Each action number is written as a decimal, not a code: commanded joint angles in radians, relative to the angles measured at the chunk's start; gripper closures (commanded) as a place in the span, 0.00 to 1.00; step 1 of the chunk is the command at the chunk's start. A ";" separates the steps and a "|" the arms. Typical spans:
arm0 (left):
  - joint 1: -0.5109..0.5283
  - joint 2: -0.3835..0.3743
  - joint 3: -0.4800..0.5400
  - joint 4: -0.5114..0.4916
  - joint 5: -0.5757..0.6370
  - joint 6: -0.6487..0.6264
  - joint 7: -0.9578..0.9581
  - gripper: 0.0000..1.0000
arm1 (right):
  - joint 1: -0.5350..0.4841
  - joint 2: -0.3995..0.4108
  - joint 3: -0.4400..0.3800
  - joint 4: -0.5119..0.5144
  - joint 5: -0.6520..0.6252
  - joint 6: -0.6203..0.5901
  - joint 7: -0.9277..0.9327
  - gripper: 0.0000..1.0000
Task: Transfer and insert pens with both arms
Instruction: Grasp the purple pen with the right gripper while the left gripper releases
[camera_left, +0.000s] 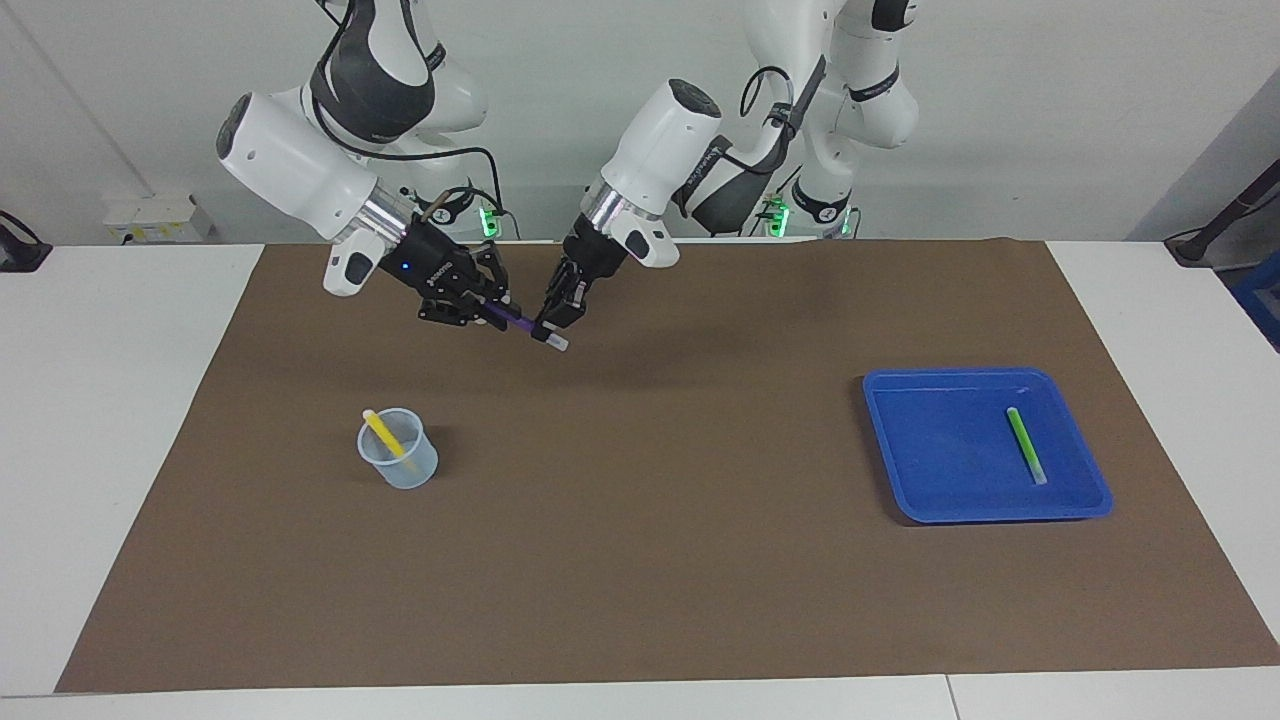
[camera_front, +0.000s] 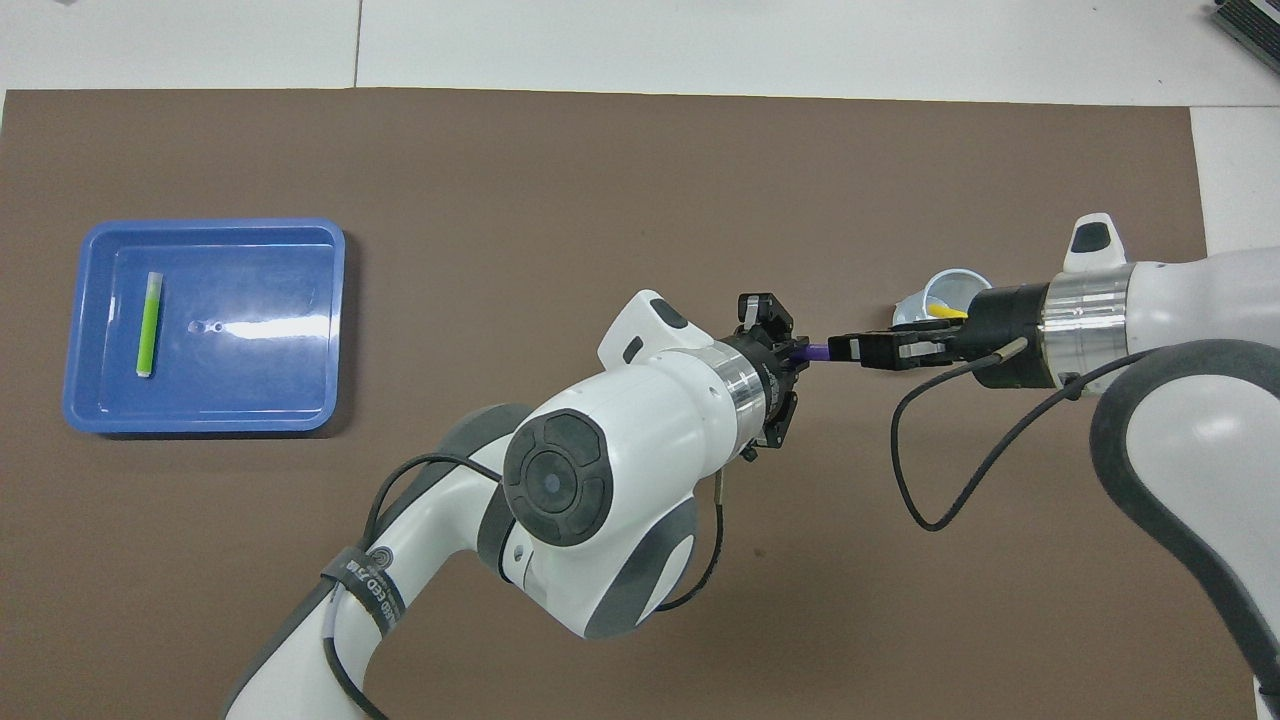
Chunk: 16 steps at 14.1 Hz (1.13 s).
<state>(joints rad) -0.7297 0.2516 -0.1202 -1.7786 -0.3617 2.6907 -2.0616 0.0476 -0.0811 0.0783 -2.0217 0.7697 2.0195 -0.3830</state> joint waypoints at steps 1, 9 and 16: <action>-0.013 -0.008 0.014 -0.018 -0.022 0.037 -0.003 1.00 | -0.003 0.003 0.001 -0.002 0.023 0.001 -0.002 0.93; -0.007 -0.006 0.016 -0.016 -0.022 0.041 -0.006 0.64 | -0.017 0.020 -0.002 0.035 0.017 -0.001 0.007 1.00; 0.067 -0.031 0.027 -0.005 -0.008 -0.119 -0.005 0.09 | -0.026 0.052 -0.005 0.089 -0.222 -0.002 0.022 1.00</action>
<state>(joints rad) -0.7047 0.2492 -0.0983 -1.7793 -0.3661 2.6739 -2.0694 0.0327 -0.0526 0.0671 -1.9654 0.6254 2.0206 -0.3816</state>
